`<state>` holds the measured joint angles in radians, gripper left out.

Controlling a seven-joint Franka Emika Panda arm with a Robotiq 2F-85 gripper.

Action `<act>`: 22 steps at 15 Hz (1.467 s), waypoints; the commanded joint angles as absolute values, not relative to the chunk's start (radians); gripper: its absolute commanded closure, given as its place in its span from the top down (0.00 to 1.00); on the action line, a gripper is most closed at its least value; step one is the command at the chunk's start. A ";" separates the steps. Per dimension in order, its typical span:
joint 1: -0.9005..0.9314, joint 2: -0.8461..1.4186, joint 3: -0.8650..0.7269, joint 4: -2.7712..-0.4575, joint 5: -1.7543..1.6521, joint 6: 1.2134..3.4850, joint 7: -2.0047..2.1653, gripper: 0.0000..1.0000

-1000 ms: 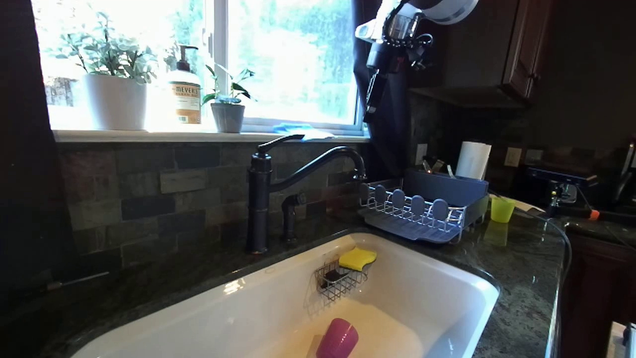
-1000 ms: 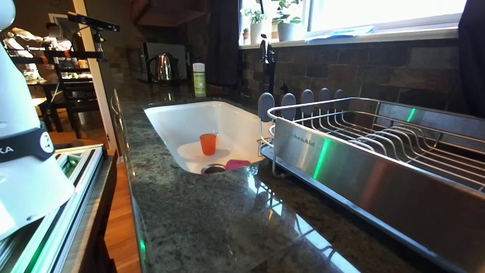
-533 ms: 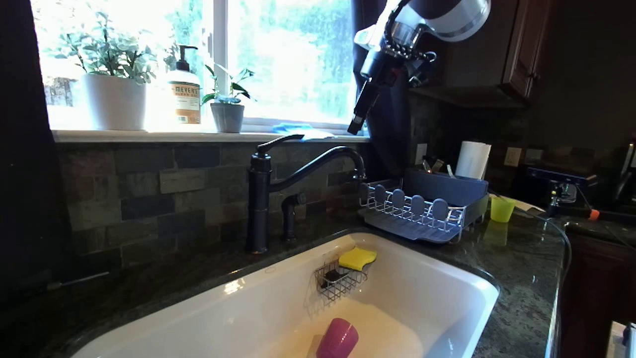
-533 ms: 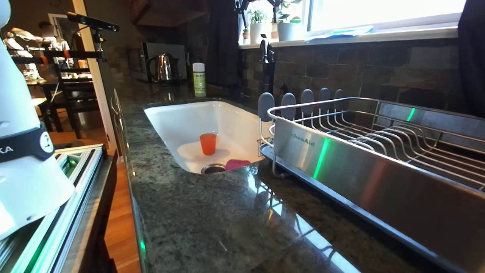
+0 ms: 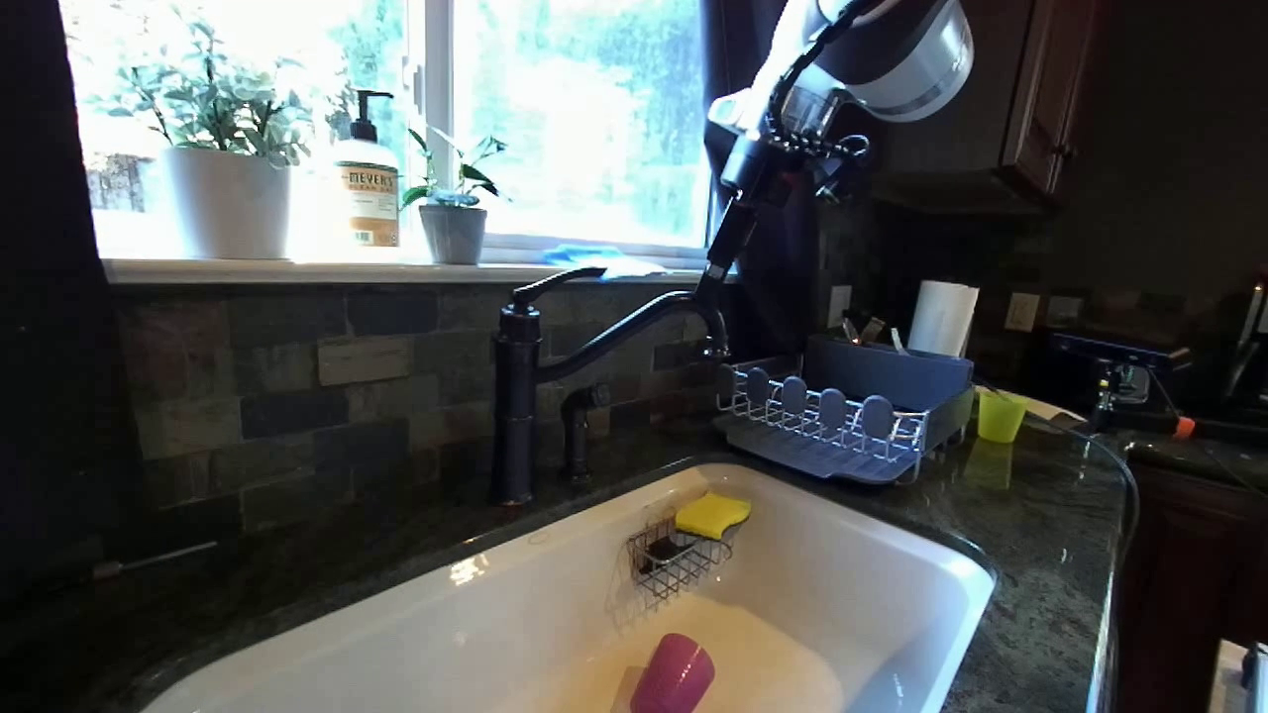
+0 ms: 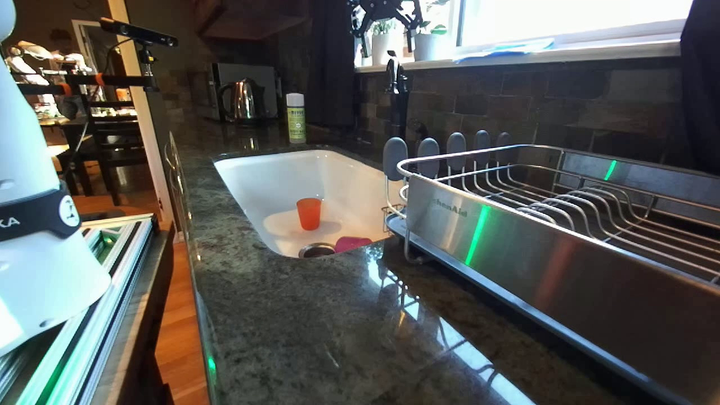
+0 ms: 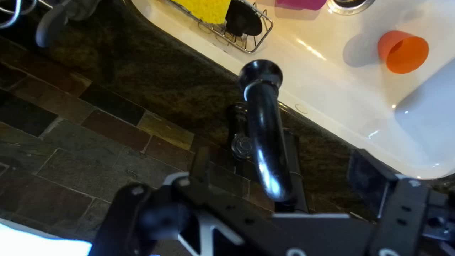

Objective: Move the tap slightly to the left

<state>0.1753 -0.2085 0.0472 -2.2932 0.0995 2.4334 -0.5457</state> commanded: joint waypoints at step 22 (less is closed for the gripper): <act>0.269 -0.108 0.118 -2.217 0.407 2.123 -0.726 1.00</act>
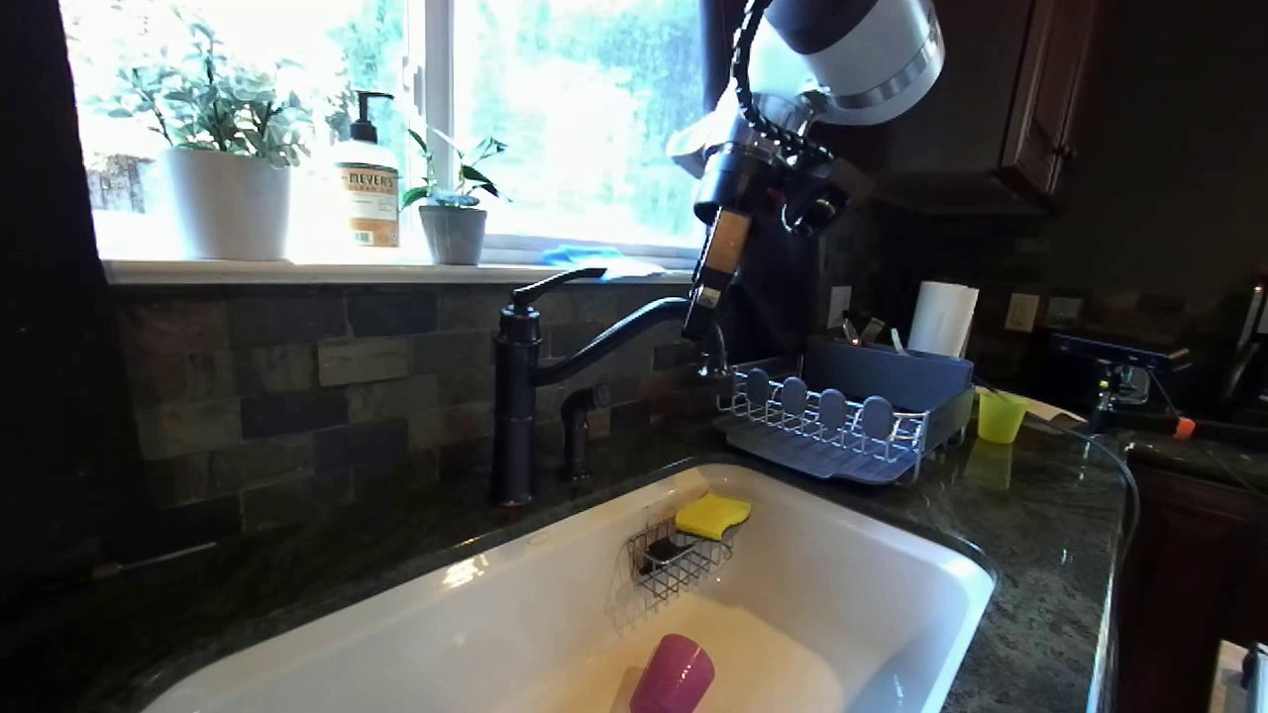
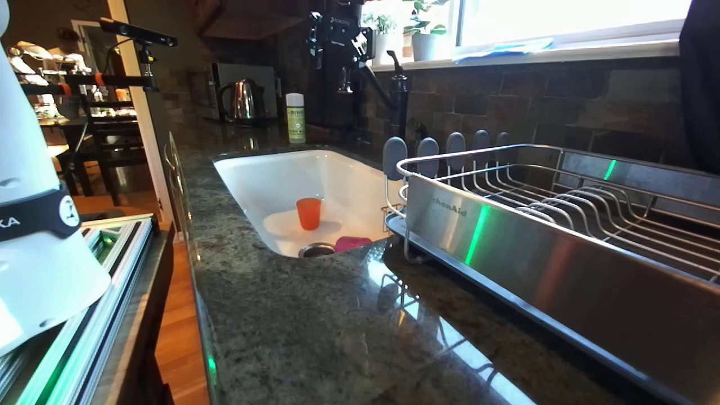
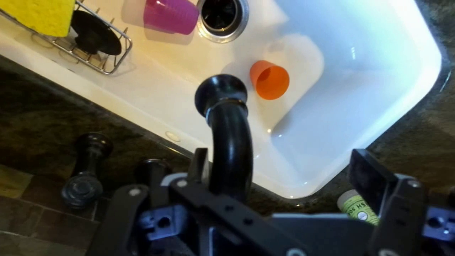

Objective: Move the tap slightly to the left

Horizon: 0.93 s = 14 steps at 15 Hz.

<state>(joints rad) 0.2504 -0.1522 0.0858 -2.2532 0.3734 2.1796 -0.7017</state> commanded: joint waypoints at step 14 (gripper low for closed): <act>0.281 0.039 0.271 -2.022 0.123 2.056 -0.690 1.00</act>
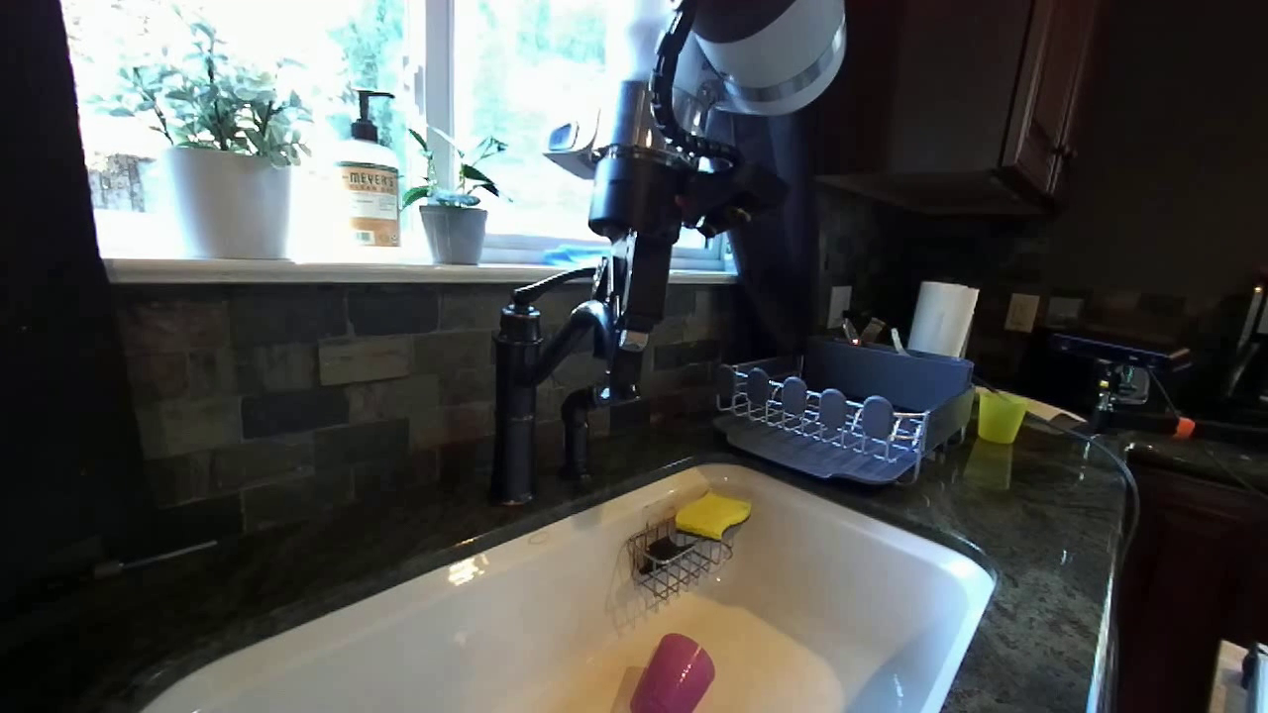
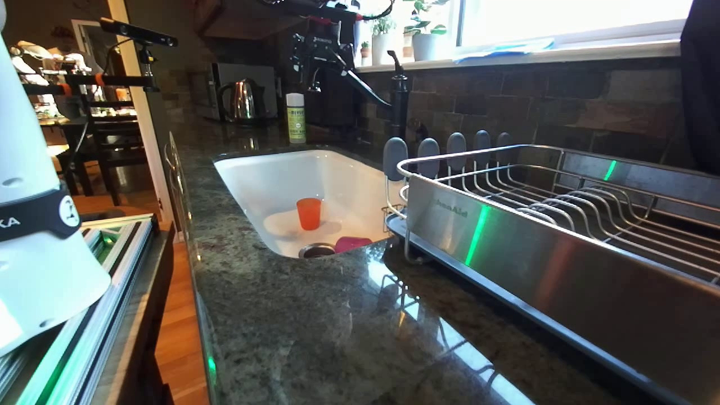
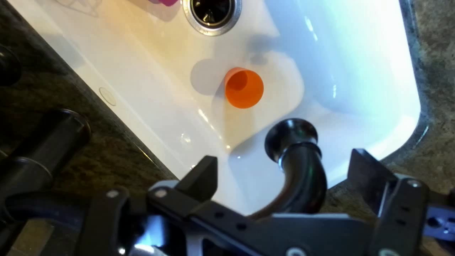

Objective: Move the tap slightly to the left

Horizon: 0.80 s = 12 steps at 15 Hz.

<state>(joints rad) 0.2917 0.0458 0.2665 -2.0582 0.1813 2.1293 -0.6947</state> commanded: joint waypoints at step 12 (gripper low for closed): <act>0.189 -0.270 0.172 -2.061 -0.070 2.011 -0.623 1.00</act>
